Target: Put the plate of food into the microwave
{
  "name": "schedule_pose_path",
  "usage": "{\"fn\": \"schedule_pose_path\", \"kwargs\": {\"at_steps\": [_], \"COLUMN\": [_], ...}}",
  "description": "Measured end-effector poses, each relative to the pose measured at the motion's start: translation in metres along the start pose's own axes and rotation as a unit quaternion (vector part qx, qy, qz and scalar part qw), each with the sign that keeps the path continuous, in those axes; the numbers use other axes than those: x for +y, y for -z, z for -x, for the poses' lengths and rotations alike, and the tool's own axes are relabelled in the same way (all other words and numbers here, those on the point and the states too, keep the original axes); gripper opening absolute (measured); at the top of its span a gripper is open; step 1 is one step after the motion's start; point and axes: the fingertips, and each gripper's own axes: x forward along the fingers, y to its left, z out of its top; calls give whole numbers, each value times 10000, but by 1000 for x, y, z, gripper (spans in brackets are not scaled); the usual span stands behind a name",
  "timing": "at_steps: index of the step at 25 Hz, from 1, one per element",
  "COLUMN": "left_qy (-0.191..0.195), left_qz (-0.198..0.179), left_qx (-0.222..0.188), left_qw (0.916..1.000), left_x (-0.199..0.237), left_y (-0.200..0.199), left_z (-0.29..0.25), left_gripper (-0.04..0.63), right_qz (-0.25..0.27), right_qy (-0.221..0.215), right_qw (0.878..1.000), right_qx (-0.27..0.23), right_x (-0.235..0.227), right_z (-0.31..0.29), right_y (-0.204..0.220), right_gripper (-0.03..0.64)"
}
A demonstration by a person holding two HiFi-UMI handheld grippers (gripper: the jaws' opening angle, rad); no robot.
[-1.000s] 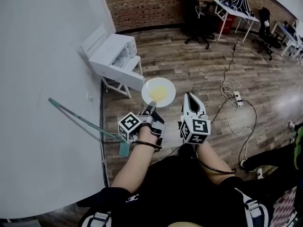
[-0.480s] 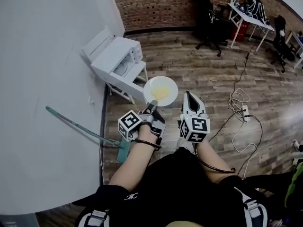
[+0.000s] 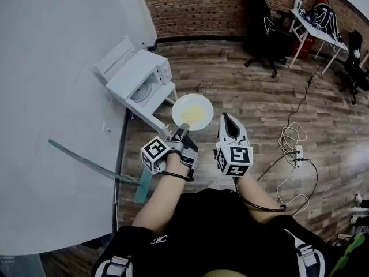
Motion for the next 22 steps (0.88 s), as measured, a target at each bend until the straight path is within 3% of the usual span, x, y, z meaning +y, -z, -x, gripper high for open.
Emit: {"fn": "schedule_pose_path", "kwargs": {"at_steps": [3,8,22], "left_qy": [-20,-255,-283], "left_qz": [20,-14,91], "left_qx": [-58,-99,-501], "left_qw": [10000,9996,9983], "left_x": [3,-30,-23], "left_y": [2,29,-13], "left_z": [-21,-70,-122], "left_gripper": [14,14,14], "right_qz": [23,-150,-30], "right_qy": [-87,-129,-575], "right_qw": [10000,9997,9979], "right_qx": [38,170,281], "right_x": [-14,-71,-78], "right_z": [-15,-39,-110], "right_y": [4,-28,-21], "right_gripper": [6,6,6]}}
